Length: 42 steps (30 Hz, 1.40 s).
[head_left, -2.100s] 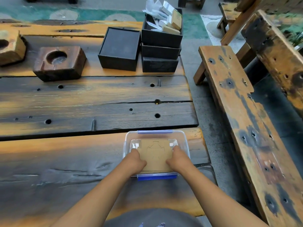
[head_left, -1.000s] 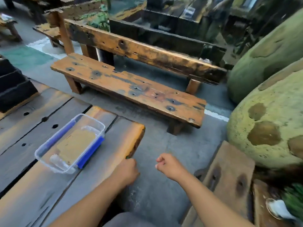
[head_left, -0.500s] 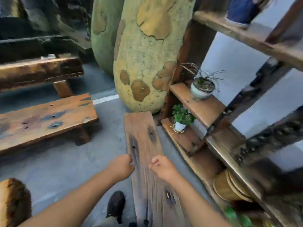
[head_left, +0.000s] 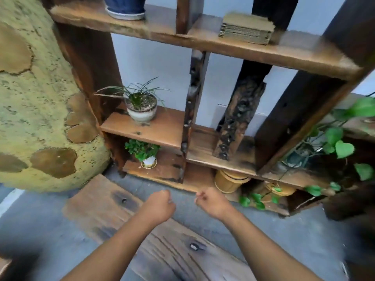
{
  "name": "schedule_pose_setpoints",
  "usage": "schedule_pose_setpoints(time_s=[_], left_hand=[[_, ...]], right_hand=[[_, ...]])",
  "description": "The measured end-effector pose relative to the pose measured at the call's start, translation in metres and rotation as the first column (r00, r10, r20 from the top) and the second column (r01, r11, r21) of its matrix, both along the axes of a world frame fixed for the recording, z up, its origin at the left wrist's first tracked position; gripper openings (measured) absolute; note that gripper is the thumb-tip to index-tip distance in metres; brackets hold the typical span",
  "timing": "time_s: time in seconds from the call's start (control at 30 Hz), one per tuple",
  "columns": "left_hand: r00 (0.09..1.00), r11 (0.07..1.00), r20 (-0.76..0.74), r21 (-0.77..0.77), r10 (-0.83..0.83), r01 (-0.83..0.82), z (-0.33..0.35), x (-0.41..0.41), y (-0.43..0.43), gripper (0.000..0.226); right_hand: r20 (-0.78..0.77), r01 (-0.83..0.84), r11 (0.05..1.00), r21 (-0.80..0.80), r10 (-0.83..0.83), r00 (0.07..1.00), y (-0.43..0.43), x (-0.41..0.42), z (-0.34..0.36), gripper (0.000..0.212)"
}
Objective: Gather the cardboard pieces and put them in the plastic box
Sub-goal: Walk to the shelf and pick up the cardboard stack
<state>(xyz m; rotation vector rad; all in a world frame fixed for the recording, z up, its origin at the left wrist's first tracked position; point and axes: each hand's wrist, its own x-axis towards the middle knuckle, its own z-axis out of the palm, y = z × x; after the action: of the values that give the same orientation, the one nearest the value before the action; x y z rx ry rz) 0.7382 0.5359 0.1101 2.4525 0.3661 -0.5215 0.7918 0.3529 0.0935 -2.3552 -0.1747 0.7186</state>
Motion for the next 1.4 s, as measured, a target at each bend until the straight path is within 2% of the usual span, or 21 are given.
schedule_pose_setpoints(time_s=[0.13, 0.27, 0.37, 0.5, 0.7, 0.9, 1.0, 1.07, 1.13, 1.2, 1.33, 1.4], left_hand=[[0.992, 0.992, 0.04, 0.034, -0.119, 0.118, 0.018, 0.054, -0.015, 0.011], [0.96, 0.967, 0.123, 0.078, -0.252, 0.244, 0.041, 0.105, -0.042, 0.018], [0.934, 0.95, 0.182, 0.114, -0.308, 0.291, 0.07, 0.137, -0.066, 0.021], [0.887, 0.93, 0.286, 0.176, -0.362, 0.323, 0.122, 0.178, -0.089, 0.024], [0.807, 0.923, 0.453, 0.247, -0.38, 0.295, 0.206, 0.229, -0.107, 0.033], [0.723, 0.916, 0.575, 0.335, -0.383, 0.22, 0.296, 0.275, -0.11, 0.02], [0.681, 0.914, 0.627, 0.371, -0.378, 0.165, 0.334, 0.292, -0.101, 0.021], [0.647, 0.905, 0.658, 0.405, -0.386, 0.128, 0.356, 0.305, -0.092, 0.022], [0.651, 0.898, 0.653, 0.428, -0.388, 0.107, 0.374, 0.319, -0.083, 0.022], [0.678, 0.9, 0.635, 0.425, -0.37, 0.093, 0.383, 0.337, -0.075, 0.024], [0.756, 0.894, 0.566, 0.444, -0.328, 0.056, 0.378, 0.375, -0.057, 0.031], [0.814, 0.906, 0.506, 0.42, -0.285, 0.056, 0.371, 0.392, -0.049, 0.038]], right_hand=[[0.045, 0.15, 0.988, 0.016, -0.151, 0.988, -0.023, 0.02, 0.019, 0.007], [0.085, 0.255, 0.966, 0.033, -0.257, 0.963, -0.055, 0.042, 0.043, 0.007], [0.127, 0.277, 0.96, 0.043, -0.28, 0.952, -0.08, 0.068, 0.074, 0.009], [0.255, 0.278, 0.959, 0.056, -0.283, 0.925, -0.109, 0.114, 0.131, 0.014], [0.385, 0.248, 0.957, 0.151, -0.288, 0.877, -0.124, 0.175, 0.22, 0.013], [0.447, 0.206, 0.942, 0.264, -0.308, 0.84, -0.115, 0.22, 0.303, 0.014], [0.478, 0.196, 0.937, 0.29, -0.319, 0.818, -0.11, 0.244, 0.335, 0.01], [0.572, 0.206, 0.947, 0.246, -0.314, 0.758, -0.108, 0.264, 0.355, 0.008], [0.605, 0.245, 0.948, 0.205, -0.319, 0.73, -0.106, 0.285, 0.369, 0.011], [0.613, 0.28, 0.952, 0.121, -0.294, 0.734, -0.102, 0.304, 0.376, 0.018], [0.62, 0.281, 0.938, -0.202, -0.099, 0.778, -0.093, 0.332, 0.375, 0.036], [0.544, 0.293, 0.93, -0.221, -0.132, 0.829, -0.089, 0.346, 0.374, 0.046]])
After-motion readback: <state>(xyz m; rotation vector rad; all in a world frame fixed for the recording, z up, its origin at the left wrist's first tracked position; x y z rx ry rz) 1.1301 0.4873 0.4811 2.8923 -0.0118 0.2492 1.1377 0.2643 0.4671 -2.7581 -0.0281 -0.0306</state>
